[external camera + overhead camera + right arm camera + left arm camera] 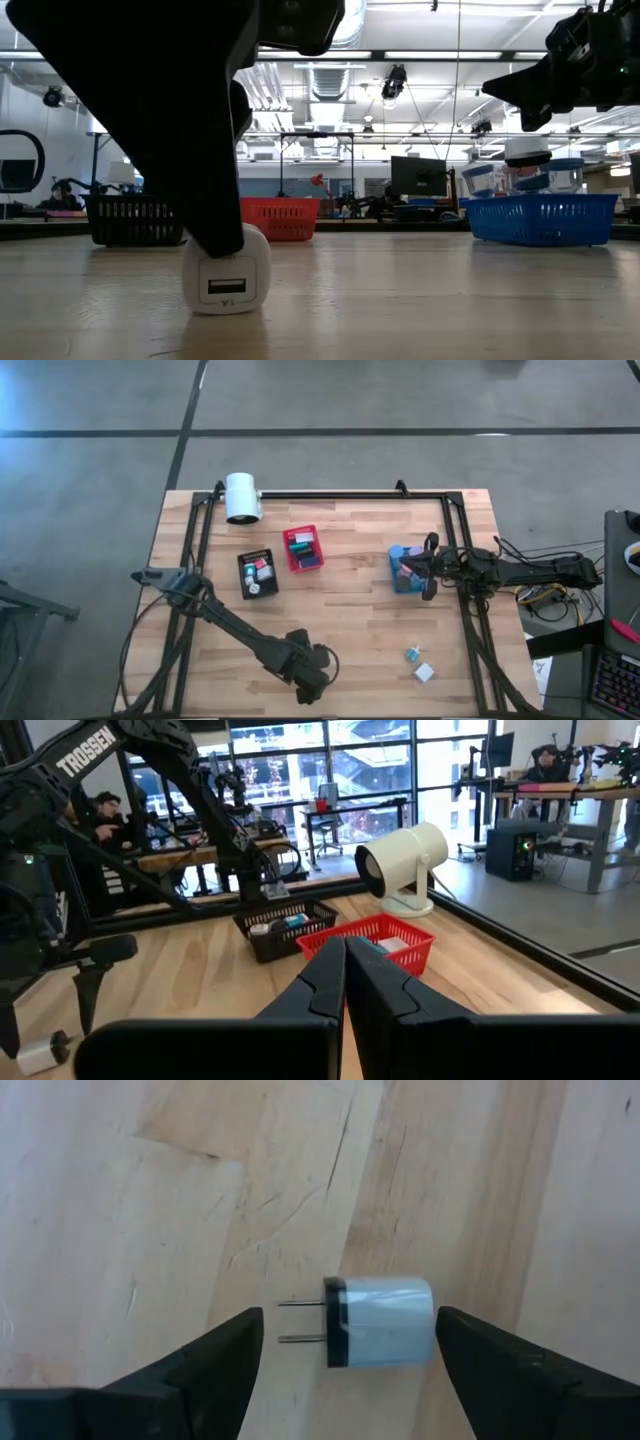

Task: Pick & Place Office items
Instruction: Put the white black charger adapter into the black bin

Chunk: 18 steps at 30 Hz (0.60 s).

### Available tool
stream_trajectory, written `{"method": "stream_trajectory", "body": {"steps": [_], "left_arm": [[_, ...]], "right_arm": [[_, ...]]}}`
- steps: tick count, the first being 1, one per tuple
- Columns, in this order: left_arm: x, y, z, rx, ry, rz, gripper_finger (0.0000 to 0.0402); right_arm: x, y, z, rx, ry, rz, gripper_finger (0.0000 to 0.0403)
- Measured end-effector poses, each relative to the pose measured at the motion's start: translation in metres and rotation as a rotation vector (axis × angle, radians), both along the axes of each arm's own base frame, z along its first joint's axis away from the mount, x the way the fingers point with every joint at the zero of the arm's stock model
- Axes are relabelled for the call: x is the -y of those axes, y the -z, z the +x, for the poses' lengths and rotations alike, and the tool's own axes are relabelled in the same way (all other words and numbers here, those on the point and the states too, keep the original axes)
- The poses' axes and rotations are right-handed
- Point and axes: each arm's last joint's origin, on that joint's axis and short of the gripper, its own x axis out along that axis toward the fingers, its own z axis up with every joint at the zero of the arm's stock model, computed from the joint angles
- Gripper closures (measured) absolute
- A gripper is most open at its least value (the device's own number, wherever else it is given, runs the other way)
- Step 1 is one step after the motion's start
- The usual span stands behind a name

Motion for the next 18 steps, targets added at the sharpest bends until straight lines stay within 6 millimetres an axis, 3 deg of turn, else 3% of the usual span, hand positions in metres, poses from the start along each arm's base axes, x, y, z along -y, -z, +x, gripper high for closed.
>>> {"method": "stream_trajectory", "body": {"steps": [11,18], "left_arm": [[0.0,0.003,0.0,-0.001,0.016,0.003,0.0114],[0.0,0.01,-0.002,0.015,0.02,-0.007,0.0178]], "right_arm": [[0.0,0.003,0.002,-0.03,0.001,0.001,0.0394],[0.0,0.003,0.003,-0.033,0.0,0.001,0.0394]]}}
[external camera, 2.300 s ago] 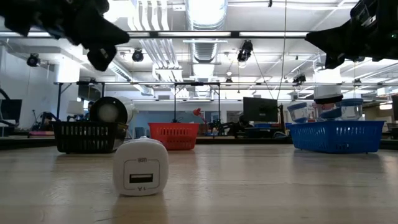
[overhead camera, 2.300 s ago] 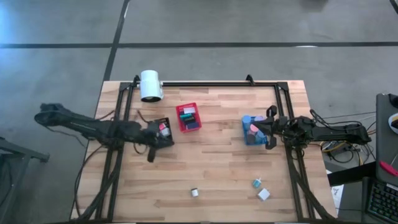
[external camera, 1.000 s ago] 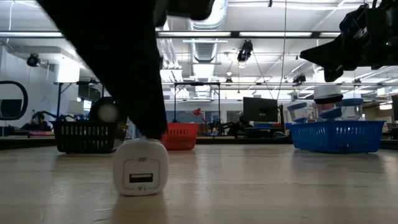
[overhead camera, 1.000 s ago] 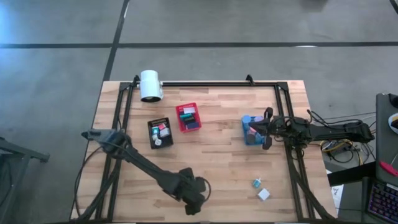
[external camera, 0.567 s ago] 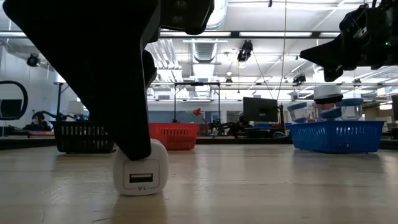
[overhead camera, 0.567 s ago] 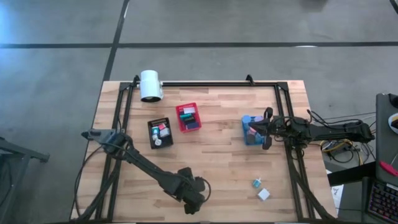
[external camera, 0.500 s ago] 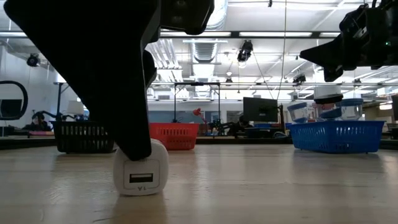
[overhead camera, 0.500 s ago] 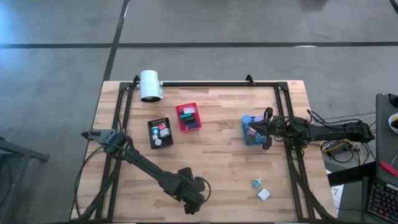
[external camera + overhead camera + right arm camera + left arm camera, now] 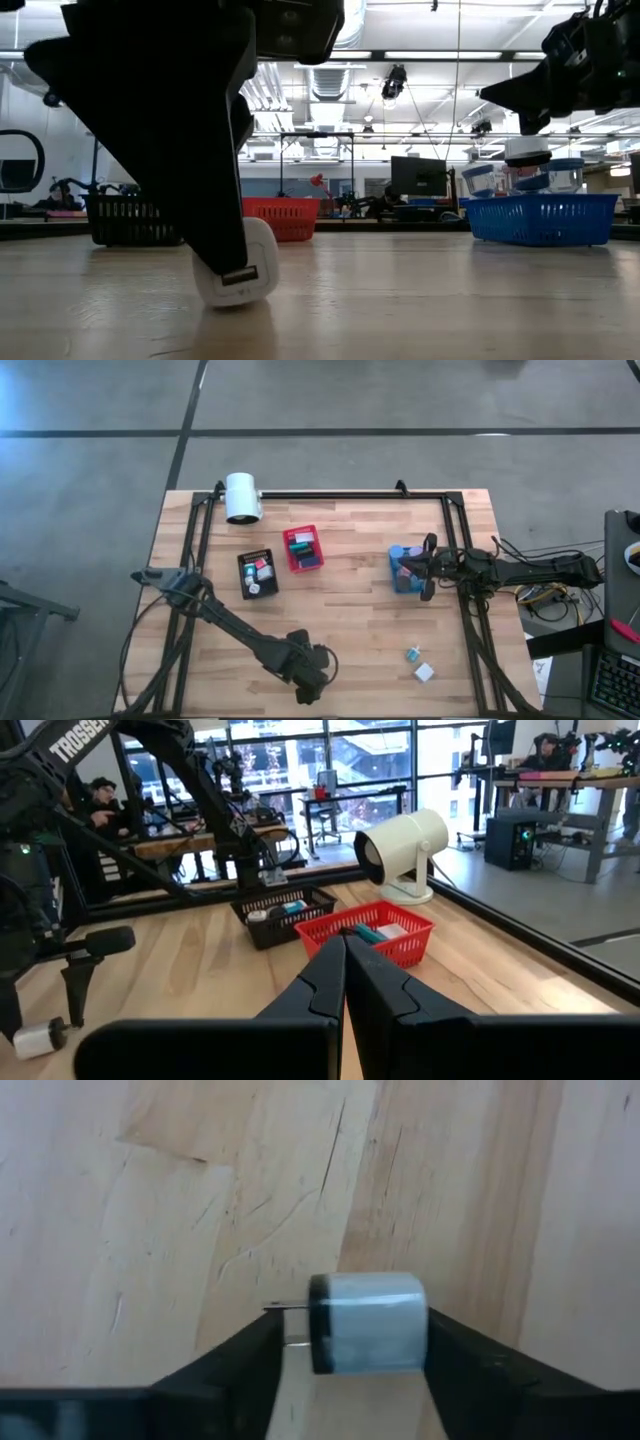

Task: Pick & Place Office items
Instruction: Put the white black charger adapter into the black bin

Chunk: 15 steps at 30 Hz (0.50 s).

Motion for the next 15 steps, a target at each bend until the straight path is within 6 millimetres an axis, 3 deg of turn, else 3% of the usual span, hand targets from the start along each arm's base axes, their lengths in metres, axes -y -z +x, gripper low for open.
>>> {"method": "stream_trajectory", "body": {"steps": [5,11,15], "left_arm": [[0.0,0.002,-0.001,0.004,0.002,-0.002,0.0248],[-0.001,-0.002,-0.003,0.001,0.032,0.005,0.0248],[-0.003,-0.015,-0.006,0.018,0.05,0.008,0.0248]], "right_arm": [[0.0,0.0,0.0,0.004,0.0,0.0,0.0394],[0.0,-0.001,0.0,0.008,-0.001,0.003,0.0394],[0.0,-0.001,0.0,0.008,-0.002,0.003,0.0394]]}}
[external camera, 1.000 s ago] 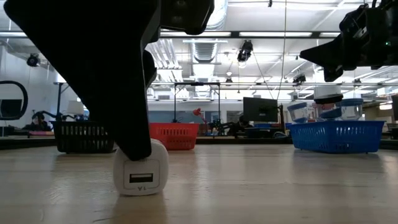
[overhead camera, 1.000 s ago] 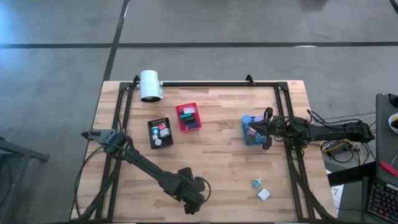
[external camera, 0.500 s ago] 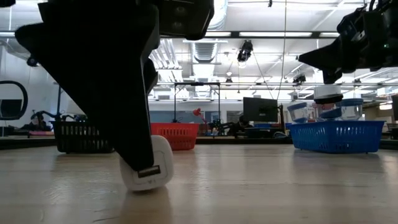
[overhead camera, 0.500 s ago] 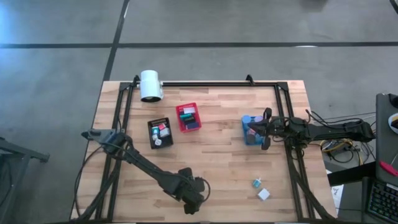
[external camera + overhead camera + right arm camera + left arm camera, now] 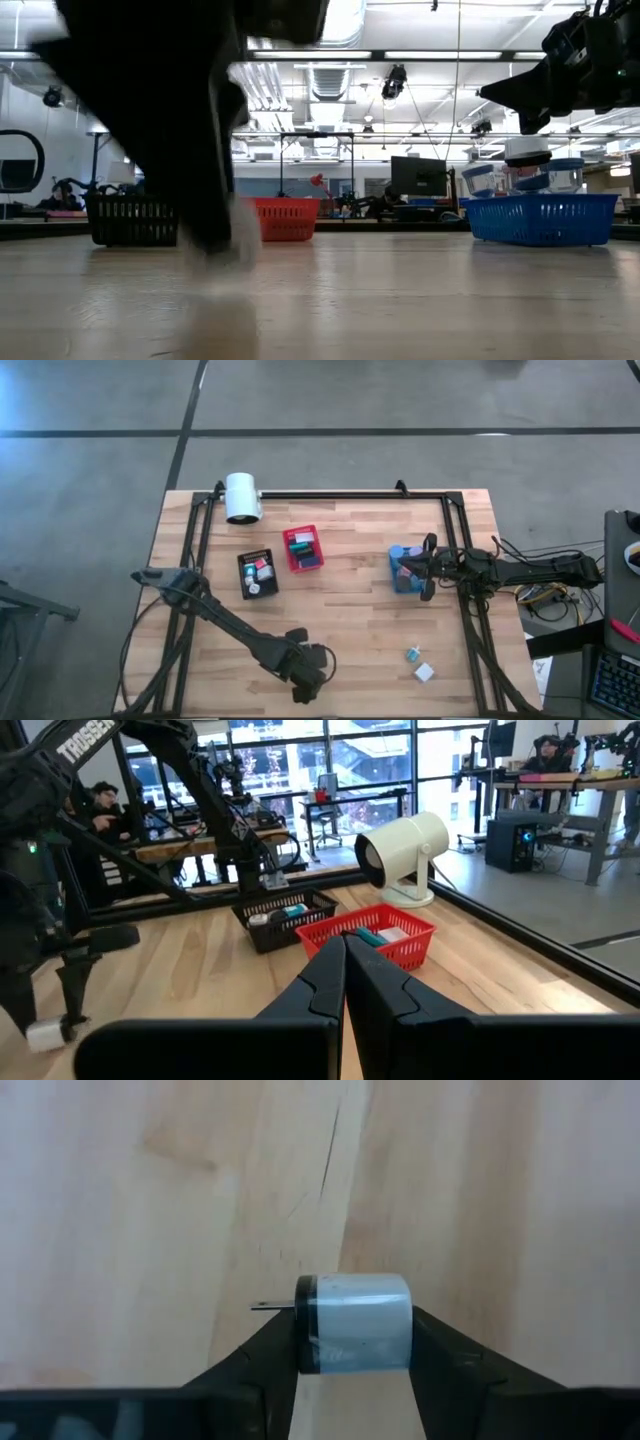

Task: Pick & Place Office items
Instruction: Put the white black charger adapter into the black bin

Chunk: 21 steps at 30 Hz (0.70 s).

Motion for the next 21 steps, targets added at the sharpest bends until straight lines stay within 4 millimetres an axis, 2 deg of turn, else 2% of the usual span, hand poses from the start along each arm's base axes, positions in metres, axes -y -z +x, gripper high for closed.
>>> {"method": "stream_trajectory", "body": {"steps": [5,10,13,17,21], "left_arm": [[-0.006,-0.044,-0.007,0.126,0.019,0.022,0.0248],[-0.04,-0.104,-0.027,0.291,-0.042,0.06,0.0248],[-0.063,-0.129,-0.054,0.372,-0.063,0.088,0.0248],[-0.094,-0.148,-0.103,0.513,-0.111,0.052,0.0248],[-0.123,-0.14,-0.153,0.659,-0.156,-0.005,0.0248]], "right_arm": [[0.0,-0.001,0.0,0.007,-0.004,-0.005,0.0394],[-0.003,-0.005,0.0,0.054,-0.1,-0.041,0.0394],[-0.003,-0.008,0.0,0.078,-0.111,-0.035,0.0394],[-0.004,-0.007,0.0,0.074,-0.115,-0.03,0.0394],[-0.004,-0.007,0.0,0.075,-0.115,-0.029,0.0394]]}}
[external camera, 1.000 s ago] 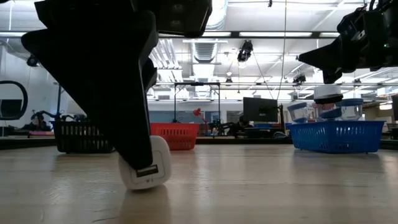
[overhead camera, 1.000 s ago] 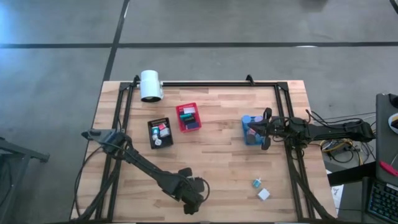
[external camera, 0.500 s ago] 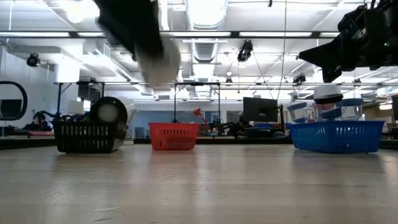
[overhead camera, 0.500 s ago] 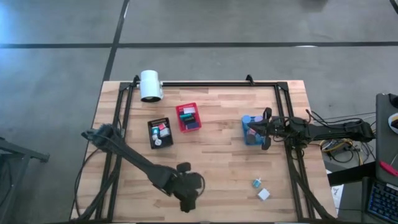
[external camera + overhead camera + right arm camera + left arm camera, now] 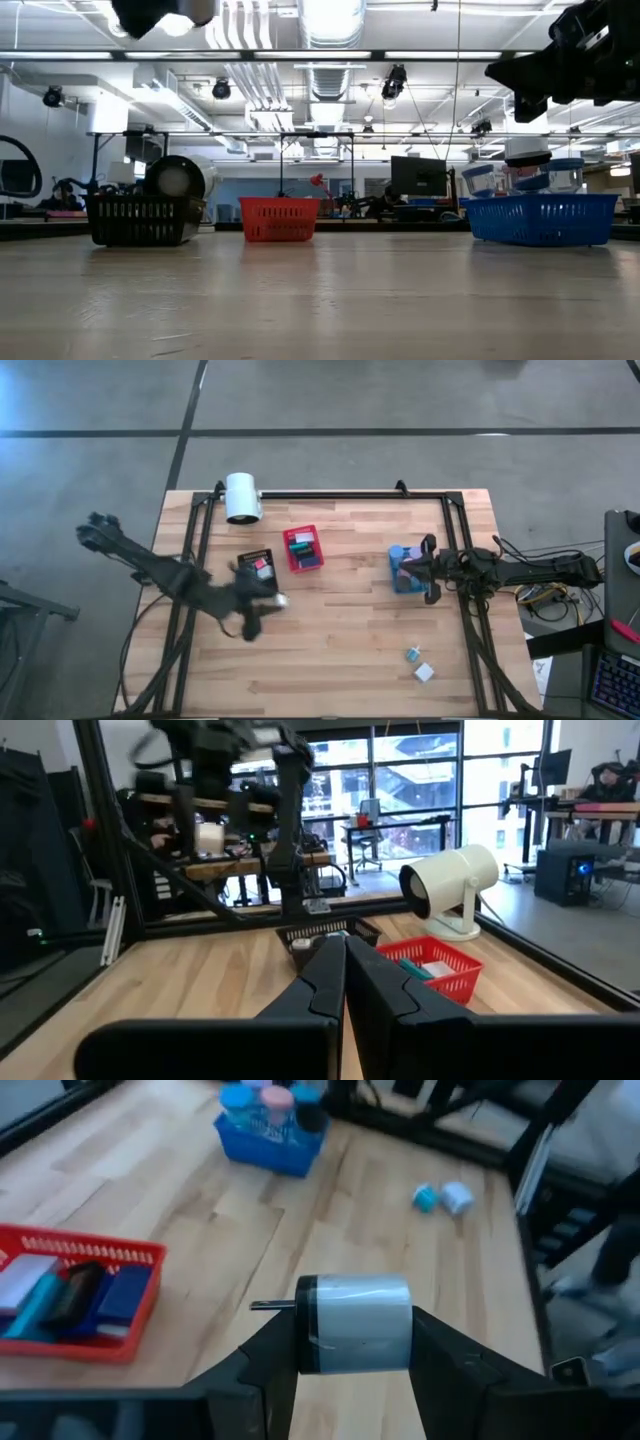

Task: Pick & Place Office items
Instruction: Put the white black charger adapter into the black bin

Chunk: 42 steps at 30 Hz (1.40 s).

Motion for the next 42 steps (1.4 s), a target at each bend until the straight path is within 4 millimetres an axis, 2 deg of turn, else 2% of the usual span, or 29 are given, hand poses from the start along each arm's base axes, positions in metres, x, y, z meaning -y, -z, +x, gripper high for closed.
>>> {"method": "stream_trajectory", "body": {"steps": [3,6,12,17,22,28,33,37,42], "left_arm": [[-0.019,0.014,-0.031,0.119,-0.04,-0.027,0.0248],[-0.032,0.034,-0.052,0.204,-0.039,0.001,0.0248],[-0.052,0.058,-0.085,0.318,-0.003,0.031,0.0248],[-0.062,0.068,-0.104,0.394,0.011,0.039,0.0248],[-0.069,0.081,-0.117,0.463,0.005,0.017,0.0248],[-0.072,0.095,-0.123,0.499,-0.006,-0.01,0.0248],[-0.074,0.102,-0.126,0.452,0.009,0.042,0.0248],[-0.076,0.101,-0.13,0.424,0.013,0.066,0.0248],[-0.078,0.098,-0.133,0.456,0.016,0.103,0.0248]], "right_arm": [[0.0,0.0,0.0,0.002,-0.005,0.011,0.0394],[-0.003,0.0,0.0,0.0,-0.027,0.031,0.0394],[-0.004,-0.006,-0.001,0.059,-0.017,0.001,0.0394],[-0.004,-0.006,0.0,0.07,-0.017,0.067,0.0394],[-0.005,-0.003,0.002,0.036,-0.025,0.091,0.0394],[-0.012,0.004,0.007,-0.028,-0.08,0.105,0.0394],[-0.017,0.0,0.009,0.018,-0.059,0.106,0.0394],[-0.017,-0.007,0.009,0.086,-0.034,0.118,0.0394],[-0.017,-0.004,0.011,0.063,-0.008,0.093,0.0394]]}}
